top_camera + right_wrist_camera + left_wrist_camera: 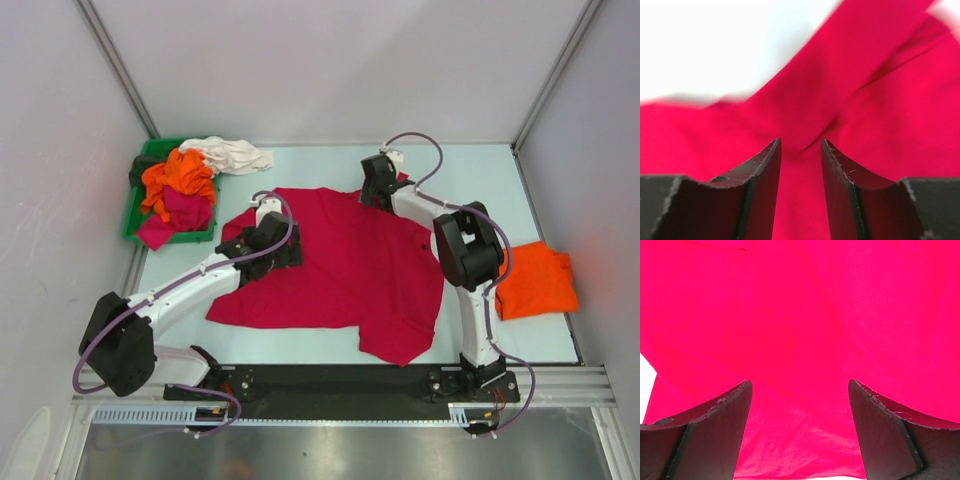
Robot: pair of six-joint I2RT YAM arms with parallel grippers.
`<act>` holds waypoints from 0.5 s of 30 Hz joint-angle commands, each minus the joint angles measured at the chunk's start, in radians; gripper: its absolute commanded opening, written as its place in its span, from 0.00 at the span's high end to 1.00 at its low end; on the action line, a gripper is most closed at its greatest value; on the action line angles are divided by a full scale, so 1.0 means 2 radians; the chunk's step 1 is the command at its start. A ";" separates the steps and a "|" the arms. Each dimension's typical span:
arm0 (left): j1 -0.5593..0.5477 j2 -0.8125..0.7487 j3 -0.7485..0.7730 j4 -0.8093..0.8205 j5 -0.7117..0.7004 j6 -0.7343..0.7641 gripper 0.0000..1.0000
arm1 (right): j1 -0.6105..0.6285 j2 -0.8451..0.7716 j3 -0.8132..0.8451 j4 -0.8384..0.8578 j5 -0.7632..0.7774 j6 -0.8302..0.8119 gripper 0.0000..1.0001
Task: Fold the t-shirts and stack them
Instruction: Flatten out the tshirt
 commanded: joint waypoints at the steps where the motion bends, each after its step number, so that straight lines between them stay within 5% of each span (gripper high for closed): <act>1: 0.003 -0.009 -0.010 0.006 0.005 0.002 0.17 | -0.066 0.001 0.049 -0.002 0.024 0.007 0.57; 15: 0.005 0.012 -0.003 0.003 0.002 0.005 0.17 | -0.087 0.136 0.245 -0.069 0.023 -0.022 0.57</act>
